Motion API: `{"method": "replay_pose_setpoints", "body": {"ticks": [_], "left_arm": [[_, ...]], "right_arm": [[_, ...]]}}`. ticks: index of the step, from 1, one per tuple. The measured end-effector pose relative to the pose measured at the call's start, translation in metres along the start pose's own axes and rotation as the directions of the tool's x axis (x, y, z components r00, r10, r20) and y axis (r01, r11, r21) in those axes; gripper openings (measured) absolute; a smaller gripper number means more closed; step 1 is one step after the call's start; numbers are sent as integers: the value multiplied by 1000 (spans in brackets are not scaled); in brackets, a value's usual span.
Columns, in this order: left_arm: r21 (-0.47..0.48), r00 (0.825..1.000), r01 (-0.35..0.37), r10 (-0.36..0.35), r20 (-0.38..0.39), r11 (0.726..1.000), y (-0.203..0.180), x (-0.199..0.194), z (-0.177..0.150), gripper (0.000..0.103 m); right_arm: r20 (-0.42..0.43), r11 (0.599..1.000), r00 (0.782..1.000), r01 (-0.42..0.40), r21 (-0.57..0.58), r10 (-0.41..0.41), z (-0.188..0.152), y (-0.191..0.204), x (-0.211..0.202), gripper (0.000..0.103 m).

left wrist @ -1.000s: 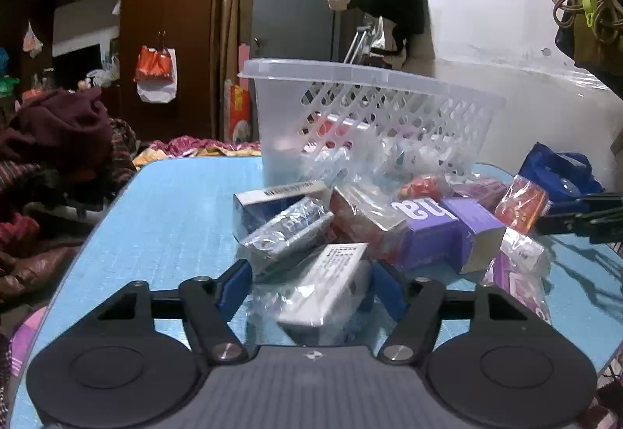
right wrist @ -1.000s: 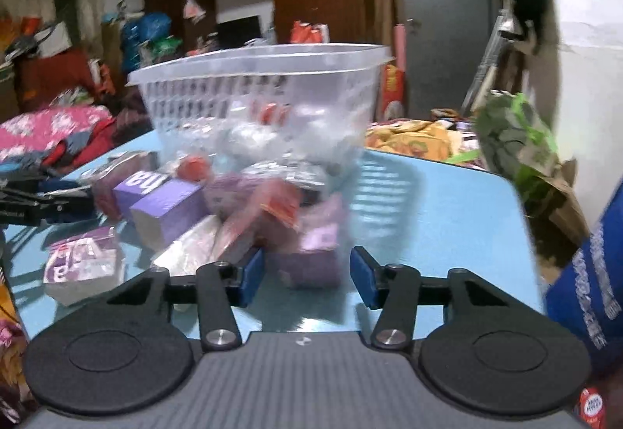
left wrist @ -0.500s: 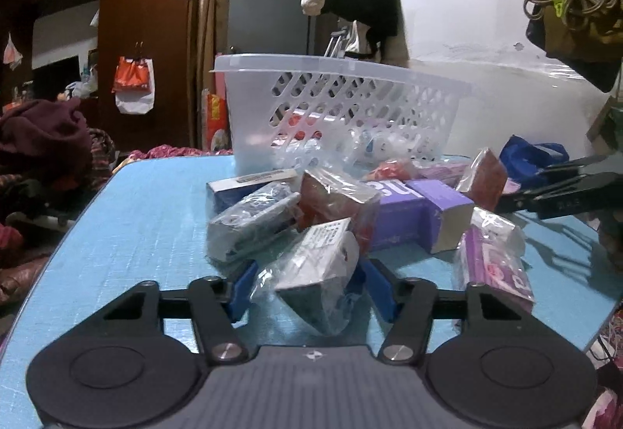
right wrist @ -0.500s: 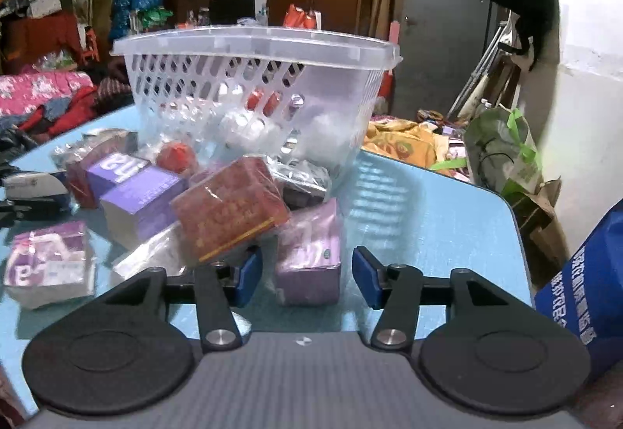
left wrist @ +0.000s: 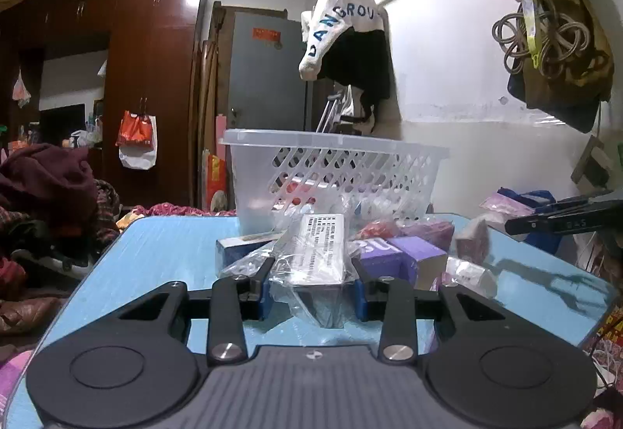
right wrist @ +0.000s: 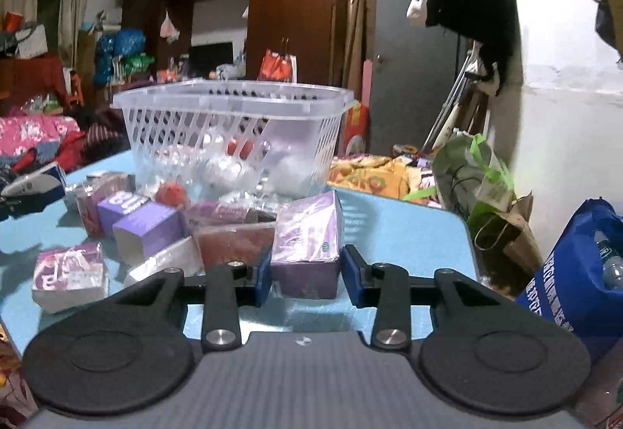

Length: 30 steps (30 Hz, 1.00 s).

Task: Organize objects
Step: 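Grasp the bagged white box with the left tool while the right tool grasps a purple box, then carry both boxes into the basket and open both tools, then grasp the purple-and-pink box with the left tool while the right tool grasps a foil-wrapped item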

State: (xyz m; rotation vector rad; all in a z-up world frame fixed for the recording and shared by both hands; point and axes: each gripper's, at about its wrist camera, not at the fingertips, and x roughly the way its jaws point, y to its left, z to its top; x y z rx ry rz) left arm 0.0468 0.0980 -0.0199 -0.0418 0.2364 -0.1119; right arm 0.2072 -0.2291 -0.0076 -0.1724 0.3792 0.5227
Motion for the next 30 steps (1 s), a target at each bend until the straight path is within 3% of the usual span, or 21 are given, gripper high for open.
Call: {"method": "replay_pose_setpoints", "body": {"ticks": [5,9,11,13,16,17,19,20,21,23,25,27,30], "left_arm": [[-31,999,18,-16,46,999,-1,2,16,41],[-22,996,37,-35,88,999,-5,21,72,41],[-24,997,25,-23,74,999,-7,46,107,41],[-21,999,-1,2,41,1000,-10,74,135,41],[-52,1000,-24,23,-20,998,-8,114,154,44],[-52,999,-20,18,-30,998,-8,123,155,48],[-7,997,-72,72,-28,997,-10,138,152,81],[17,991,-131,132,-33,991,-12,143,150,81],[27,986,-165,166,-34,986,-12,142,148,81],[17,993,-115,115,-5,993,-10,126,138,81],[-1,996,-85,85,12,996,-9,105,127,81],[-6,998,-52,52,26,999,-10,80,108,84],[-1,999,38,-38,-3,999,-19,47,68,88]], "right_arm": [[49,1000,998,-24,0,24,12,8,-2,41],[129,998,990,-62,6,61,51,21,3,41],[161,998,985,-50,-31,54,77,31,15,41],[138,999,990,-15,-41,21,101,38,37,41],[102,998,994,-28,-50,33,123,42,68,41],[90,998,995,-34,-50,39,127,43,77,43],[71,997,997,-21,-70,26,128,48,89,63],[73,996,997,16,-84,-9,126,53,90,89],[101,994,994,54,-93,-44,120,55,83,103],[207,991,977,75,-115,-50,102,59,57,103],[239,996,971,22,-81,-2,84,54,35,103],[204,999,977,-53,-5,53,61,42,23,103],[107,997,992,-71,40,66,34,30,21,103]]}}
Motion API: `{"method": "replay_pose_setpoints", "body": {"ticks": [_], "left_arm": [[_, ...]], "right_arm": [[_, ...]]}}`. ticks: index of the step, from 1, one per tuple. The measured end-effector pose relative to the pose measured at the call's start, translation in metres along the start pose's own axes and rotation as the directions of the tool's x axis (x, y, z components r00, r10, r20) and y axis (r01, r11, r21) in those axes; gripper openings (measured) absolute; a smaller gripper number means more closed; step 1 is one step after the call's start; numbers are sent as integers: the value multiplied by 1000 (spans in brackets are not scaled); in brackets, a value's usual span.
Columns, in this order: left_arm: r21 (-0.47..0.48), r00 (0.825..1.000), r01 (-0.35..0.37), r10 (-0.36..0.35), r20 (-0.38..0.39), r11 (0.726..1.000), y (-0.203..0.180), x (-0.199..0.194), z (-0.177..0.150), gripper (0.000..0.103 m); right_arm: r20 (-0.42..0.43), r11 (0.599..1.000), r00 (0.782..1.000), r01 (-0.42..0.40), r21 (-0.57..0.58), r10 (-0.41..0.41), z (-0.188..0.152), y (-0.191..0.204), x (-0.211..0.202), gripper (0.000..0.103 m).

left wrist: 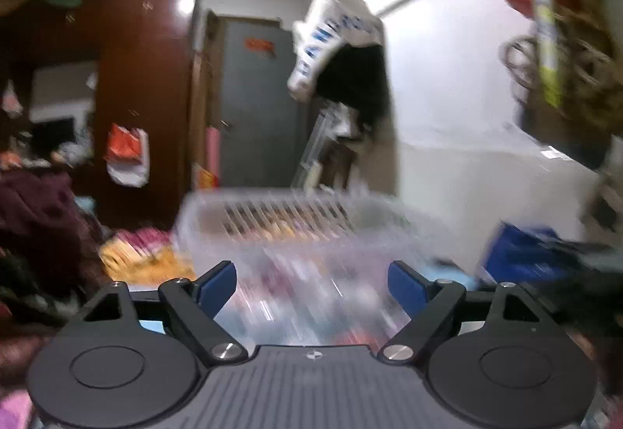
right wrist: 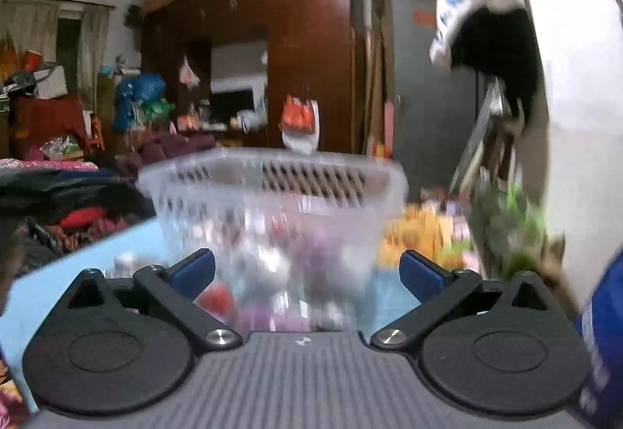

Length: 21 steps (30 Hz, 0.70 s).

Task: Organize objects
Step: 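Grasp the purple-and-pink box with the left tool while the right tool grasps a foil-wrapped item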

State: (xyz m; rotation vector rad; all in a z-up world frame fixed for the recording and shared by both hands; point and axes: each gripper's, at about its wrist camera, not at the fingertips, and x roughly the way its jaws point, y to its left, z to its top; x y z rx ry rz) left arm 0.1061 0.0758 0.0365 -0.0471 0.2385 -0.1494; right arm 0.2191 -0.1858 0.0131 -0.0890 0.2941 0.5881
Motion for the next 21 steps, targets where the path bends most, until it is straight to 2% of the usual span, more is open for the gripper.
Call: {"method": "replay_pose_setpoints", "body": {"ticks": [3,5,7,12,14,16,17,18,19,20,21], "left_arm": [[16,999,46,-45,-19,999,-16,-22,-40,88],[22,998,56,-56,-27,998,-24,-30,-58,88],[15,995,90,-89,-34,996,-28,-34,-71,88],[39,991,88,-83,-102,995,-39,-23,-86,88],[56,992,80,-73,-106,995,-44,-23,-92,88],[64,991,74,-66,-115,995,-48,-20,-93,88],[65,992,66,-59,-112,996,-50,-19,-93,86],[62,993,62,-55,-104,996,-52,-17,-92,77],[55,993,66,-60,-100,996,-52,-18,-91,60],[49,992,81,-76,-103,996,-52,-17,-91,53],[41,991,90,-85,-101,995,-52,-17,-91,51]], "right_arm": [[-125,1000,992,-11,12,12,-18,-4,6,103],[-140,999,989,-52,8,52,-28,-4,6,103],[-146,998,988,-58,-4,57,-33,-1,7,103],[-208,1000,978,9,13,-6,-35,1,18,103],[-193,1000,981,23,10,-20,-35,0,15,103],[-208,999,978,37,2,-36,-36,0,18,96],[-221,999,974,48,-9,-49,-37,2,21,87],[-228,998,972,60,-24,-64,-38,4,21,80],[-226,997,971,76,-34,-81,-39,5,21,77],[-220,996,972,82,-37,-88,-40,5,19,73],[-218,997,972,78,-29,-82,-41,4,18,70]]}}
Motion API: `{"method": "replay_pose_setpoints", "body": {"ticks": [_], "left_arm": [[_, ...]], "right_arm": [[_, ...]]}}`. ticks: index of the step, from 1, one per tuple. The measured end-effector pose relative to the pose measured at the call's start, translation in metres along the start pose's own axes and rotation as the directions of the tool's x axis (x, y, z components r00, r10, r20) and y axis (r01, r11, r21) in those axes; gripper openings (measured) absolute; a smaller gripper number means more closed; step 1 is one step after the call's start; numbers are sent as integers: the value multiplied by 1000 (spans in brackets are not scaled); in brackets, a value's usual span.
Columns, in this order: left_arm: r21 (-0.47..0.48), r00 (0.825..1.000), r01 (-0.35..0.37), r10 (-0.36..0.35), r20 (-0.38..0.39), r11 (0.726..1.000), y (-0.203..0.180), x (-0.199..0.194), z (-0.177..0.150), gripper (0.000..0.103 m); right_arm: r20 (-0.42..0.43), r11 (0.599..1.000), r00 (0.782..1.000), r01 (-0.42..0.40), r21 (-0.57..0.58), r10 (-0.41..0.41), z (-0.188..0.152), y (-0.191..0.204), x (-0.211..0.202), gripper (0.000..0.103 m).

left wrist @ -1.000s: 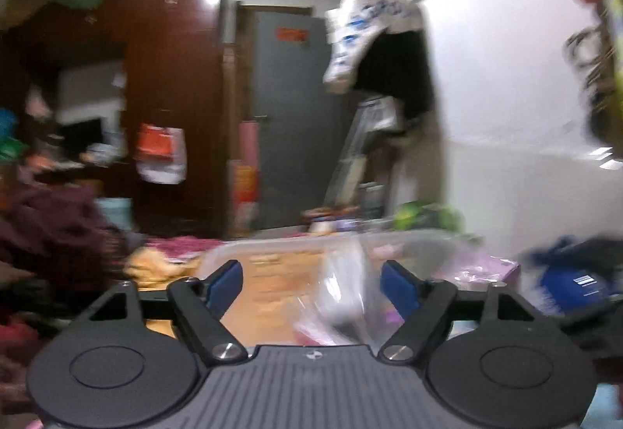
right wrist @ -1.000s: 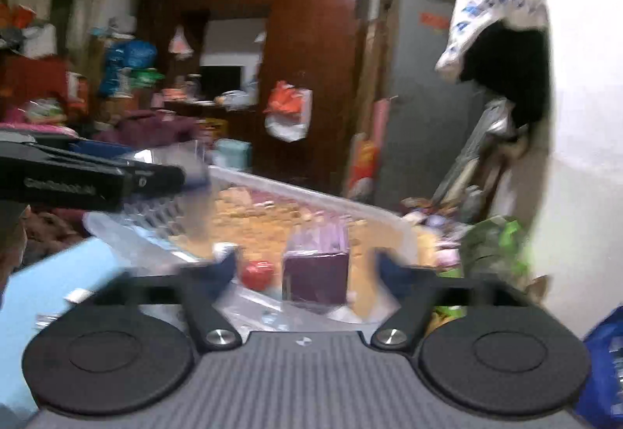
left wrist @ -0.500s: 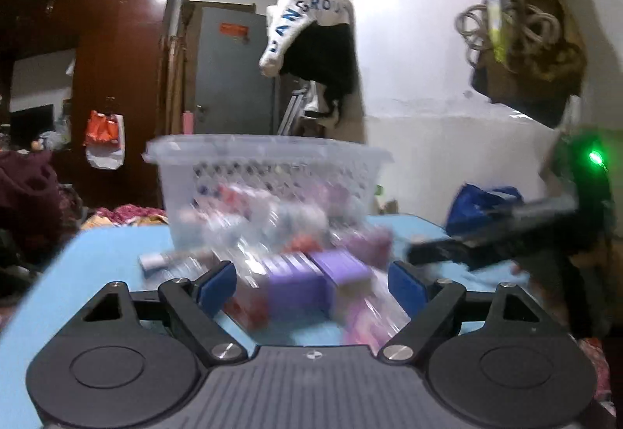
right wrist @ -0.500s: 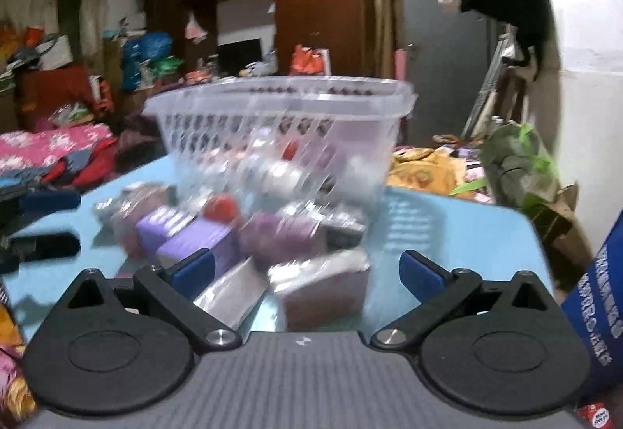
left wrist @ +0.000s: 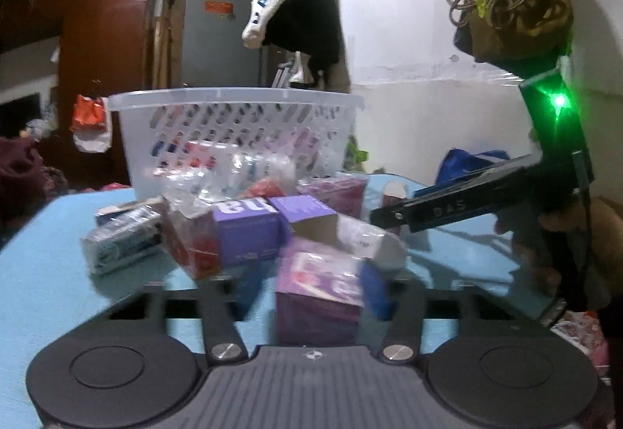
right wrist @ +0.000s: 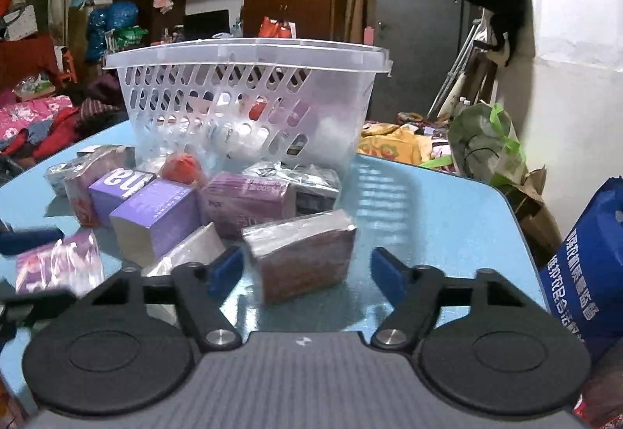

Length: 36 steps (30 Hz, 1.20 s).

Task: Organize objects
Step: 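Grasp the purple-and-pink box with the left tool while the right tool grasps a foil-wrapped item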

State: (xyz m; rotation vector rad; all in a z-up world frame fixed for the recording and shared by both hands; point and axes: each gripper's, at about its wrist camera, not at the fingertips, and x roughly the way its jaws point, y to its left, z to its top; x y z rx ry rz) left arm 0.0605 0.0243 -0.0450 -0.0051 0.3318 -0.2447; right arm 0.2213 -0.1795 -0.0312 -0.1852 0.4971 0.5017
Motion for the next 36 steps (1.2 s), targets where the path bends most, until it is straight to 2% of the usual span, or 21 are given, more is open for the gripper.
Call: {"method": "replay_pose_setpoints", "body": {"ticks": [1,2,3,4,6,8,18,19,20,23,25,27,31,36], "left_arm": [[-4,1000,-6,7,4,1000,-1,0,0,51],[-3,1000,-11,11,9,1000,-2,0,-1,50],[-3,1000,-15,15,17,1000,-2,-1,-1,50],[-3,1000,-20,20,24,1000,-3,-3,-2,50],[0,999,-14,14,36,1000,-2,-6,-3,50],[0,999,-14,14,45,1000,0,-9,-4,50],[-24,999,-22,23,42,999,7,-8,-5,50],[-22,999,-23,24,42,1000,7,-8,-5,50],[-21,999,-23,24,45,1000,7,-8,-6,50],[-27,999,-20,21,48,999,8,-8,-6,50],[-31,999,-17,19,49,999,9,-8,-7,50],[-36,998,-19,21,52,999,11,-10,-7,50],[-45,997,-31,35,76,999,14,-14,-8,50],[-28,994,-26,29,104,999,11,-19,-8,50]], "right_arm": [[-3,1000,1000,-9,15,9,-1,-2,1,67],[-7,999,1000,-25,30,26,-1,-6,1,59],[-11,998,999,-48,45,48,0,-9,2,45],[-11,996,998,-64,62,65,-1,-12,2,39],[7,991,996,-93,100,93,-2,-19,0,34],[31,984,992,-122,127,119,-4,-24,-3,34],[41,985,996,-87,151,82,-3,-25,-3,37],[37,987,997,-71,143,66,-2,-23,-3,41],[28,991,999,-48,124,45,-1,-19,-2,53],[20,998,999,43,41,-44,3,-1,0,60],[-10,998,999,39,48,-38,5,3,6,56],[-42,997,998,58,52,-56,5,4,11,33],[10,994,999,32,106,-33,-1,-6,0,32],[124,995,991,38,96,-50,-7,-2,-18,31]]}}
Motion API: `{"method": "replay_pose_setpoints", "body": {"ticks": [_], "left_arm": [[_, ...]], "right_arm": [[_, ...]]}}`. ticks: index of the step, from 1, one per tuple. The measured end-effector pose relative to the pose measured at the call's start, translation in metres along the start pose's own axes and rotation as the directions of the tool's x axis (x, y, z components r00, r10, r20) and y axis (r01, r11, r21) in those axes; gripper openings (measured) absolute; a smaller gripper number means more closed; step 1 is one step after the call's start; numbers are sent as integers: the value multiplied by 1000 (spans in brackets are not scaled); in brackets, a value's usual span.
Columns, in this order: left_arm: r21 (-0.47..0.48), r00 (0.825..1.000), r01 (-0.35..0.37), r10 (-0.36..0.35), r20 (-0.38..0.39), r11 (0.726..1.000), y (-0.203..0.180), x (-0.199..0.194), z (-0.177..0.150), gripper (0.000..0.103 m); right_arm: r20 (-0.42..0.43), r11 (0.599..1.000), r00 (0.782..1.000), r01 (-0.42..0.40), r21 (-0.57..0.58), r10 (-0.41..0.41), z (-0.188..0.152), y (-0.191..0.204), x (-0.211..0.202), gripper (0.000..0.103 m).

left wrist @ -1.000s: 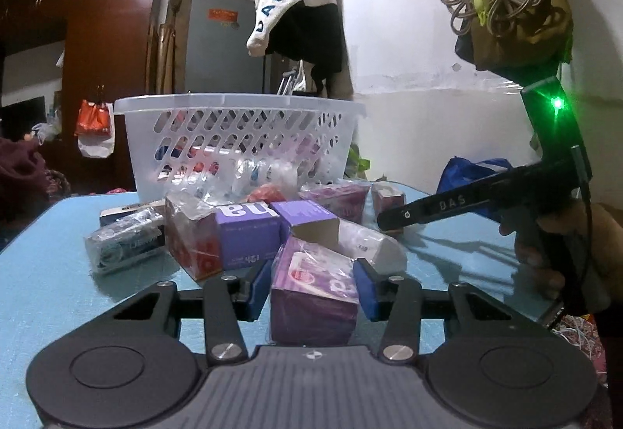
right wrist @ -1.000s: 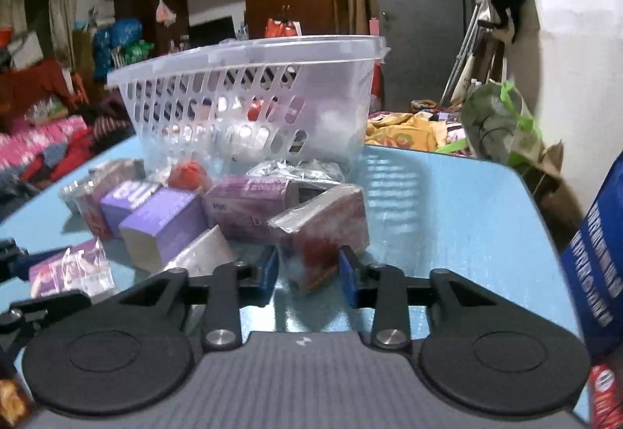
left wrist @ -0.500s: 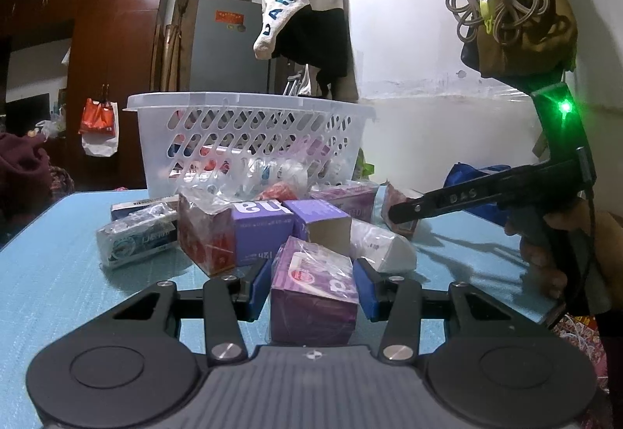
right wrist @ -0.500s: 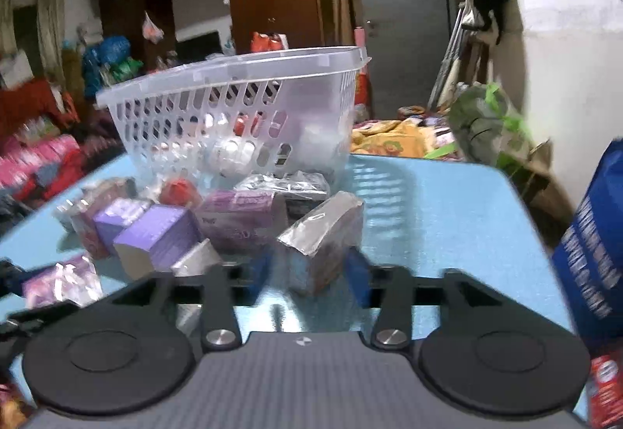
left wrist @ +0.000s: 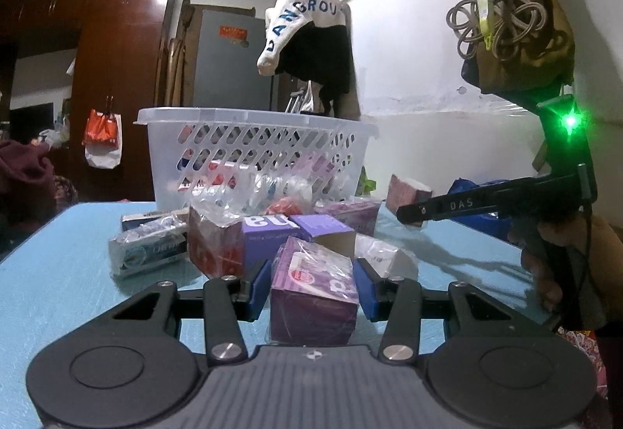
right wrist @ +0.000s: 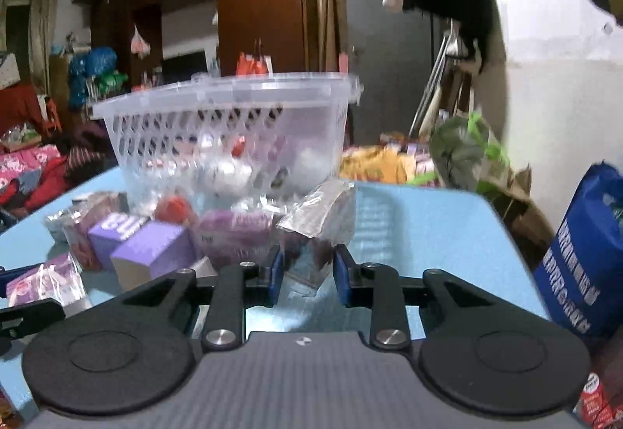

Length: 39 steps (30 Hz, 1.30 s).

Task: Organize objects

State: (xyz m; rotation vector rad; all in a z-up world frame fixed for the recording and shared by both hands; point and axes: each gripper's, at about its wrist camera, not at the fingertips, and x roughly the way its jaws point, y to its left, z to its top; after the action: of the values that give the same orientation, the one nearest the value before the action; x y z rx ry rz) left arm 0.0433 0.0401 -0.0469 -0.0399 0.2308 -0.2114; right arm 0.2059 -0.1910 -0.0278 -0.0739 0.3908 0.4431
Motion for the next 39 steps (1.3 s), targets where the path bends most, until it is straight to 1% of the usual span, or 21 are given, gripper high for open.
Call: {"method": "replay_pose_setpoints", "body": {"ticks": [5,7,9,11,13,16,17,18,19,20,21,23,25,26,28,29,30,33,35,37,39], "left_arm": [[-16,998,5,-4,63,1000,10,-8,17,50],[-7,993,11,-11,118,1000,18,-9,47,50],[4,986,-15,14,167,1000,27,-2,90,50],[-12,984,-40,42,173,999,39,19,134,50],[-43,987,-70,76,141,997,52,48,167,50],[-96,993,-102,107,52,990,73,96,191,51],[-107,993,-107,111,39,989,77,106,191,52],[-109,992,-119,122,21,987,79,116,190,62],[-105,990,-143,143,0,984,81,125,189,77],[-92,985,-174,173,-23,980,81,132,187,82],[-79,980,-198,195,-37,977,81,134,183,83],[-51,980,-196,195,-29,979,79,124,176,83],[-29,985,-175,175,-8,984,77,97,165,83],[-18,985,-173,174,6,985,75,82,159,84],[14,982,-190,190,7,982,72,50,136,95],[35,979,-204,204,-6,978,71,40,126,97],[67,975,-216,218,-32,974,69,34,115,97],[153,965,-216,235,-120,964,65,29,88,97],[183,952,-221,252,-171,958,67,36,78,97],[204,940,-227,269,-208,952,70,44,71,95],[191,935,-243,282,-216,951,76,45,66,95]], "right_arm": [[120,999,991,-50,-18,51,7,4,-28,30],[199,995,975,-96,-30,100,28,6,-44,30],[252,988,957,-126,-92,146,59,15,-50,30],[248,977,953,-140,-158,177,92,28,-37,30],[205,970,962,-138,-198,179,117,37,-10,30],[118,972,982,-121,-203,147,136,45,31,30],[103,968,982,-131,-213,156,139,47,42,31],[108,967,982,-128,-221,155,139,47,46,35],[114,967,984,-111,-227,140,139,49,50,42],[106,970,988,-83,-227,110,140,50,54,66],[110,975,990,-61,-215,86,139,50,52,85],[147,977,984,-67,-204,99,132,46,35,92],[182,974,972,-111,-198,148,115,38,9,101],[206,972,963,-133,-194,173,100,34,-6,103],[224,966,952,-167,-198,211,73,29,-22,103],[229,964,948,-176,-197,220,57,27,-29,103],[205,960,952,-186,-207,229,44,26,-30,103],[50,957,973,-213,-195,227,19,32,-19,103],[-22,951,966,-258,-172,258,9,35,-11,102],[-37,950,966,-258,-174,255,4,40,-8,100],[-56,952,970,-243,-185,237,1,43,-3,85]]}}
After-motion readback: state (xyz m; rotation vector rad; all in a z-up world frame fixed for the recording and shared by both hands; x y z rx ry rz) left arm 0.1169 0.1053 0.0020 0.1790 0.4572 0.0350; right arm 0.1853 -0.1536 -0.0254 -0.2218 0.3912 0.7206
